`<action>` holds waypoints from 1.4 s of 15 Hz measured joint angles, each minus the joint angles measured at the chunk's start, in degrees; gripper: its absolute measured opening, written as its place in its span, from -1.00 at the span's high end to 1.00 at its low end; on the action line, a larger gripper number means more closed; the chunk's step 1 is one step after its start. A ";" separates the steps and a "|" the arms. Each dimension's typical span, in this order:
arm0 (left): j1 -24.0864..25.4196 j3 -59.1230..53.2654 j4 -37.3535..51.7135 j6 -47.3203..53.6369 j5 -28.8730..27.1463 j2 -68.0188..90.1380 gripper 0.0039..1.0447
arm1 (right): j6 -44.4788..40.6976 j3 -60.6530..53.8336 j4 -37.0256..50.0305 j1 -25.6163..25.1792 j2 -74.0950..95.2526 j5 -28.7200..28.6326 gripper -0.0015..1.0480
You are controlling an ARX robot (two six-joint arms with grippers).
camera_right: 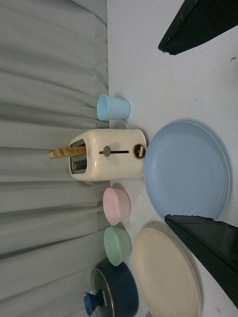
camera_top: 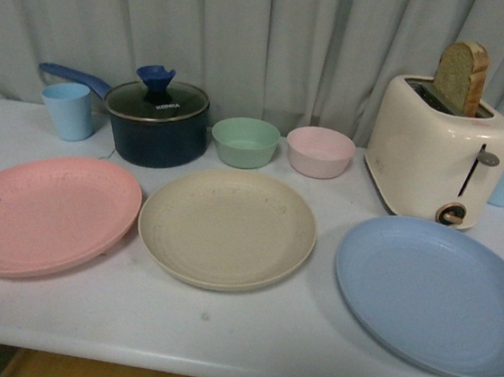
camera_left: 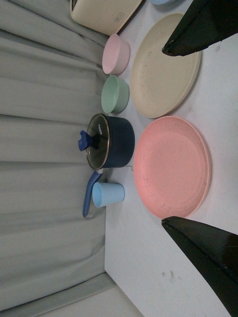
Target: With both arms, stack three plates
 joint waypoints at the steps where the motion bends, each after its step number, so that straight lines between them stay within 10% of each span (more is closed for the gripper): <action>1: 0.00 0.00 0.00 0.02 0.00 0.00 -0.88 | 0.00 0.00 0.00 0.00 0.00 0.00 -0.87; 21: 0.00 0.00 0.00 0.02 0.00 0.00 -0.88 | 0.00 0.00 0.00 0.00 0.00 0.00 -0.87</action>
